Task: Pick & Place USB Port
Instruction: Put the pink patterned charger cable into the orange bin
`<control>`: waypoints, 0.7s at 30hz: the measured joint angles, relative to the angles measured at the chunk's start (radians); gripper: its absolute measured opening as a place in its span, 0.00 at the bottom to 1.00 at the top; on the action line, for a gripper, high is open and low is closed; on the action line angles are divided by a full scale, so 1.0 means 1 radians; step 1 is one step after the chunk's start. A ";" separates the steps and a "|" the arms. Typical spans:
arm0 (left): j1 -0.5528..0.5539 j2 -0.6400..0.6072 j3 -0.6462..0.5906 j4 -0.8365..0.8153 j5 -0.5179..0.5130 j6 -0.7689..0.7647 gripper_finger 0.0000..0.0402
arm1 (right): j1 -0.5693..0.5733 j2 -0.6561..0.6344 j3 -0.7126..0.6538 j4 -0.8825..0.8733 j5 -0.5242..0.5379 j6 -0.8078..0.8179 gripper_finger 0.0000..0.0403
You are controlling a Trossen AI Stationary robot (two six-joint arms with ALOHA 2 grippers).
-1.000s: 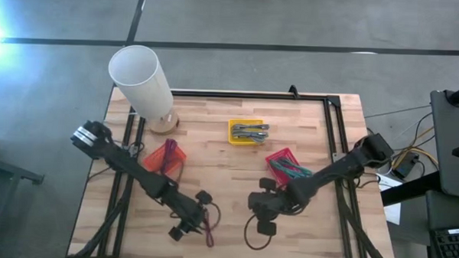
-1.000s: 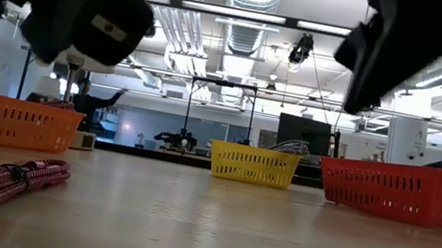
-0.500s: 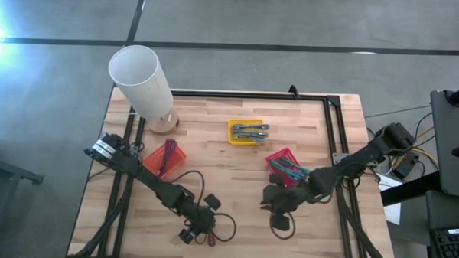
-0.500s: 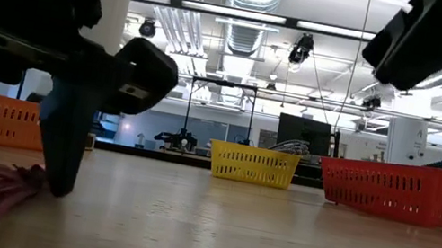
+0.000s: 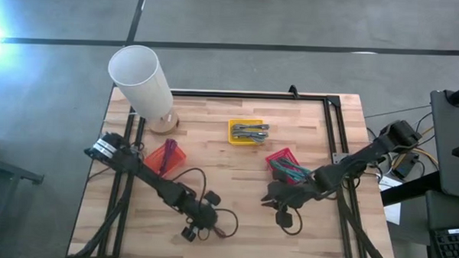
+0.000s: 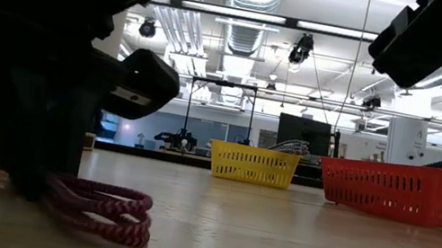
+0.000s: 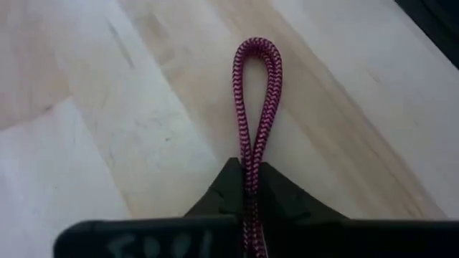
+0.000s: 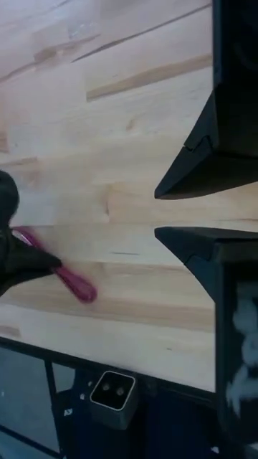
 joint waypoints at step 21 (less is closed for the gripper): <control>0.023 -0.632 0.023 -0.904 -0.680 -0.974 0.06 | 0.002 0.031 0.000 0.025 -0.008 0.089 0.17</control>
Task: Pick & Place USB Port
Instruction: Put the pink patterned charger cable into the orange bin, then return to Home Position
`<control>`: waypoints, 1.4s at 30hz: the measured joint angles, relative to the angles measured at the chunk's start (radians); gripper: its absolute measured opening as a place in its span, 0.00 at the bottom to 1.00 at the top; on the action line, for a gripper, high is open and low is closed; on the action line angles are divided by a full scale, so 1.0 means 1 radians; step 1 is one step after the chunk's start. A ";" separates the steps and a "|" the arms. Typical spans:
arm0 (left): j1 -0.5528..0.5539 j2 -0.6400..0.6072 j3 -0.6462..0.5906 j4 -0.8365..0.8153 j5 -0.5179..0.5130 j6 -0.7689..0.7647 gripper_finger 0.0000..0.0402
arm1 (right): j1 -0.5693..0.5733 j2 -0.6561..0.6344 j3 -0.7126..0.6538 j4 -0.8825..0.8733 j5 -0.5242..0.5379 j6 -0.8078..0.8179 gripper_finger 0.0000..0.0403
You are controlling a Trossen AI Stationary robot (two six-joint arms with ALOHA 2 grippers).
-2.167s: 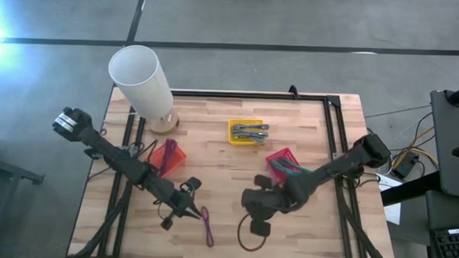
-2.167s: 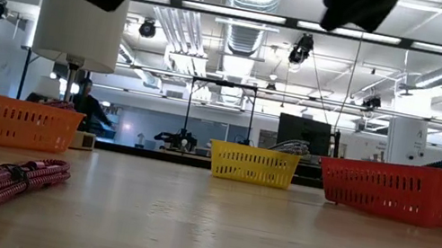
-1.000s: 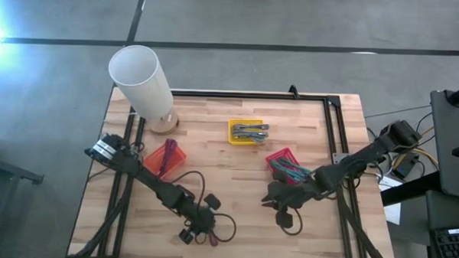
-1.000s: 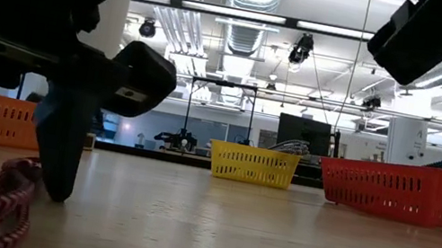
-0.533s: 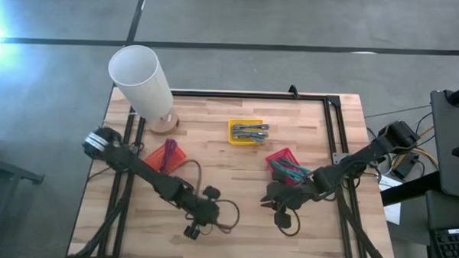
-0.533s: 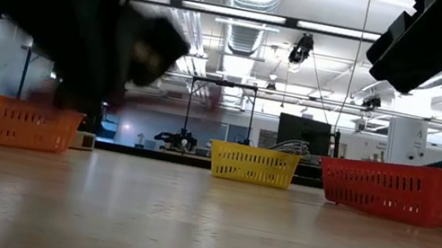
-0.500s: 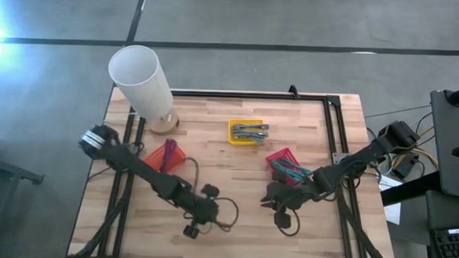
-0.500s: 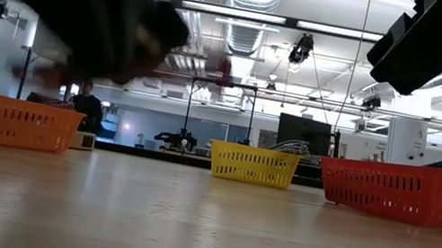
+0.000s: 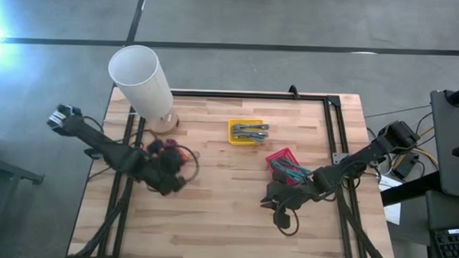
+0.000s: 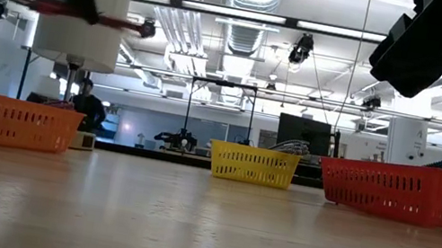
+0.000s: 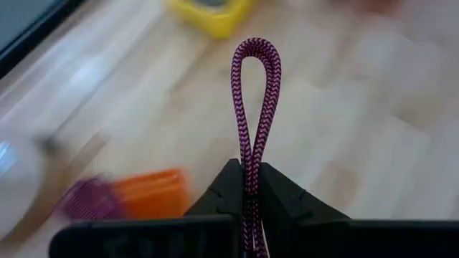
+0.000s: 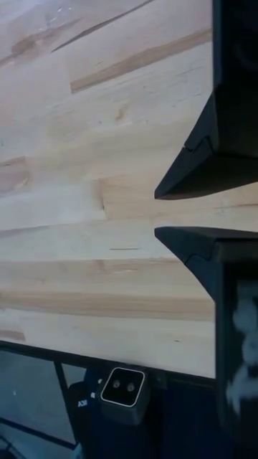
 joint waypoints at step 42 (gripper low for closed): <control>0.058 -0.137 -0.390 -0.056 -0.095 -0.498 0.27 | 0.000 -0.017 0.000 -0.012 -0.004 -0.030 0.16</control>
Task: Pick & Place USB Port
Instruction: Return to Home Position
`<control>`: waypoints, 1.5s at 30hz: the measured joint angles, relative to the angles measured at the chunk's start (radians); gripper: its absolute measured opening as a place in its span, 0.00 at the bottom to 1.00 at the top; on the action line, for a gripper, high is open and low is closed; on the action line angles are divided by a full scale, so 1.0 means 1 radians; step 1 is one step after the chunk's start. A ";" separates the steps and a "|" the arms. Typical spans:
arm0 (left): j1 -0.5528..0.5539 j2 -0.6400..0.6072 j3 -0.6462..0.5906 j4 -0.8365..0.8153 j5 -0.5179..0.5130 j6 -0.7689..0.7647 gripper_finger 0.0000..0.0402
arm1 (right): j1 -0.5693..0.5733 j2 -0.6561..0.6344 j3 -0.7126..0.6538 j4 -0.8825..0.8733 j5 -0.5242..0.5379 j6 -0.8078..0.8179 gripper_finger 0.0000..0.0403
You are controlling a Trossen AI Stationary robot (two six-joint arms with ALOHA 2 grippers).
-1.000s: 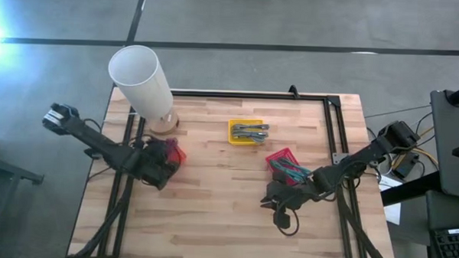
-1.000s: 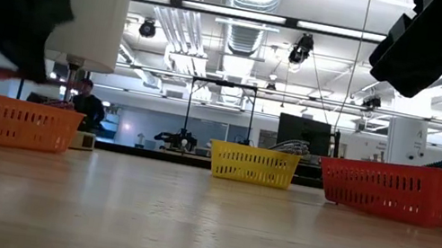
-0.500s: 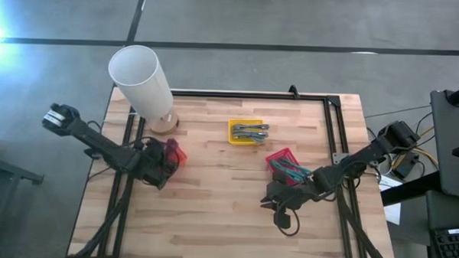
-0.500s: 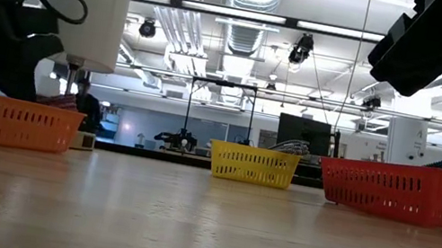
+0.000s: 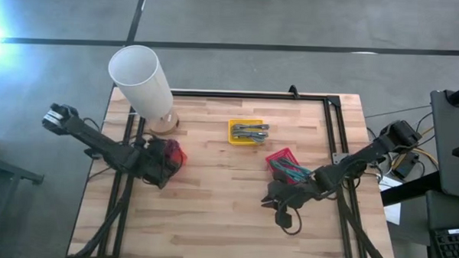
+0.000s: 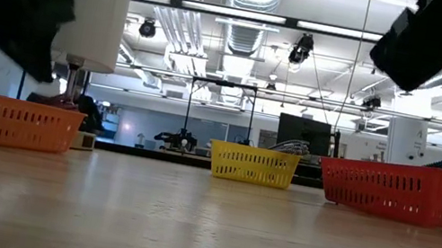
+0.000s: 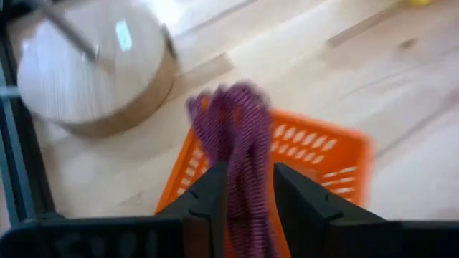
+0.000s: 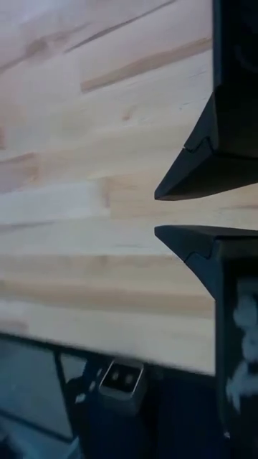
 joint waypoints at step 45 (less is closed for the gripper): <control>0.219 -0.581 -0.098 0.882 0.373 1.410 0.24 | -0.426 -0.972 -0.390 0.163 -0.373 -0.496 0.21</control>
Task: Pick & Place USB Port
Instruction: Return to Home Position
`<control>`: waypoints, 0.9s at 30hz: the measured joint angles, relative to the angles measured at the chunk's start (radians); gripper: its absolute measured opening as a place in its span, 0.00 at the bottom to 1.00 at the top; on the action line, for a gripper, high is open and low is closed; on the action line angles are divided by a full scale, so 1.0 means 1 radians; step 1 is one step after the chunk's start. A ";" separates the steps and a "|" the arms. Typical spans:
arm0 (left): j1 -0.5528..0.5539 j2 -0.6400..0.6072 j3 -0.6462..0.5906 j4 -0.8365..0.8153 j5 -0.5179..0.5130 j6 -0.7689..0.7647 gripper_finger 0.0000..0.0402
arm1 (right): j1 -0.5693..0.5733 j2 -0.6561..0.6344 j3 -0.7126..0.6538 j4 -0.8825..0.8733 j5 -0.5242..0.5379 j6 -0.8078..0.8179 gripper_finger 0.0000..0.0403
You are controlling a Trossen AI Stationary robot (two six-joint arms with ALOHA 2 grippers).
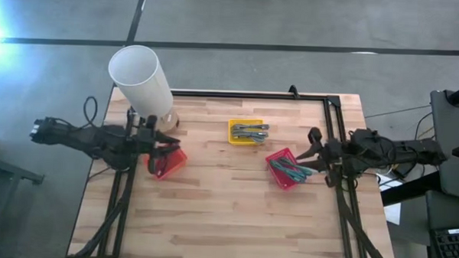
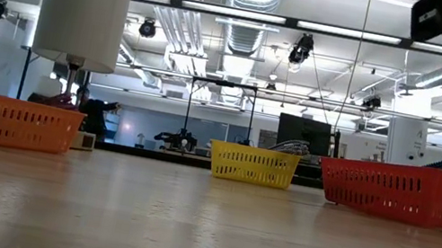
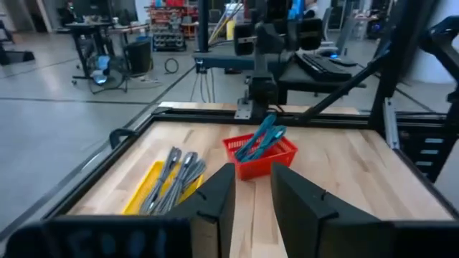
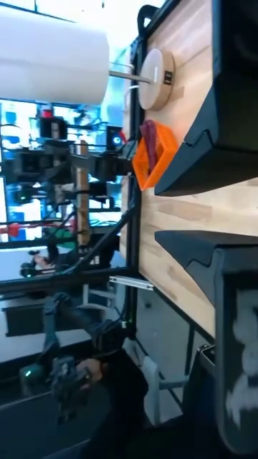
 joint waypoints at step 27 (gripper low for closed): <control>0.047 -0.484 -0.512 0.322 0.133 0.109 0.24 | 0.000 -0.421 -0.259 0.004 0.008 -0.077 0.18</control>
